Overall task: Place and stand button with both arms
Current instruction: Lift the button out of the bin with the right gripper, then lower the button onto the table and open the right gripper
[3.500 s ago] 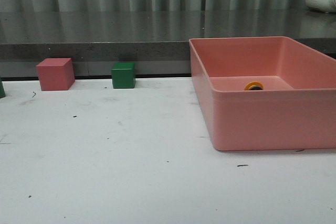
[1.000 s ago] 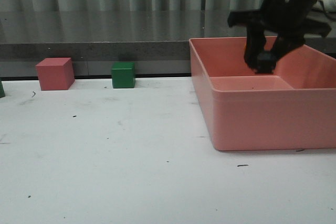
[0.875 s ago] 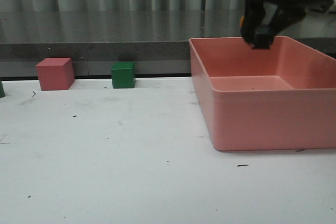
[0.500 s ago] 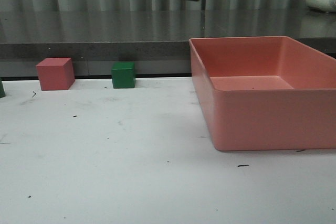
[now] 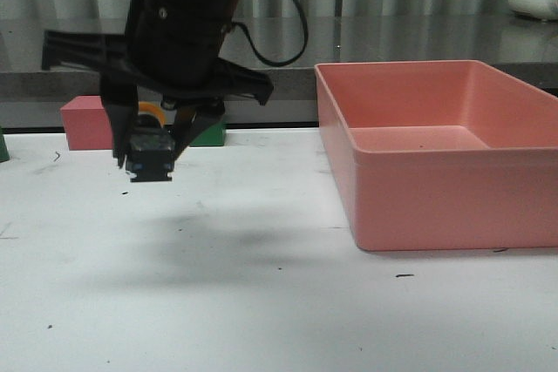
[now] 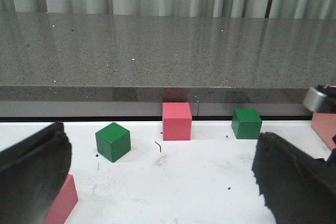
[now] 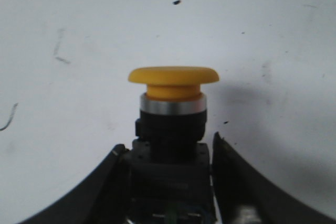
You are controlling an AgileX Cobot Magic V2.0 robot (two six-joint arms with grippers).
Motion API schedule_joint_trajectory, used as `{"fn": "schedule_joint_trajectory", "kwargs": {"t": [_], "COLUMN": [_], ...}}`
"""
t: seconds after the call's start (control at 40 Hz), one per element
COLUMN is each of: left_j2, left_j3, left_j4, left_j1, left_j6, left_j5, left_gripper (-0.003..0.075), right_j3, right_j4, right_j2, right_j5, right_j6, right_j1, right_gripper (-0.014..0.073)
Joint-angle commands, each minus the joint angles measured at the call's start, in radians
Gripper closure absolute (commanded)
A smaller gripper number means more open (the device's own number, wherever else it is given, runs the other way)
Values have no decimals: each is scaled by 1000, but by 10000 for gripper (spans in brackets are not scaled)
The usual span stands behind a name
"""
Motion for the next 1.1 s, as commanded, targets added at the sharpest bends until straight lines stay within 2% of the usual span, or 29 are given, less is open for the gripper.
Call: {"fn": "schedule_joint_trajectory", "kwargs": {"t": [0.0,0.15,0.28,0.45,0.57,0.72,0.8,0.97,1.07], "left_j2": [13,13,13,13,13,13,13,13,13], "left_j3": [-37,-37,-37,-37,-37,-37,-37,-37,-37], "left_j4": [-7,-7,-7,-7,-7,-7,-7,-7,-7], "left_j1": [2,2,2,2,2,2,2,2,2], "left_j6": [-3,-3,-3,-3,-3,-3,-3,-3,-3], "left_j5": [-79,-73,-73,-71,-67,-67,-67,-67,-65], "left_gripper": [49,49,49,49,49,49,49,49,49], "right_j3": [-105,-194,-203,-203,-203,-204,-204,-232,-262], "right_j4": [-91,-128,-143,-152,-151,-144,-139,-140,-202], "right_j2": [2,79,110,139,144,144,143,117,76], "right_j5": [36,81,83,91,85,83,83,94,109], "right_j6": [108,231,319,338,339,339,345,345,344], "right_j1": [-3,-3,-3,-3,-3,-3,-3,-3,-3], "right_gripper": [431,430,430,422,339,144,91,83,106]}}
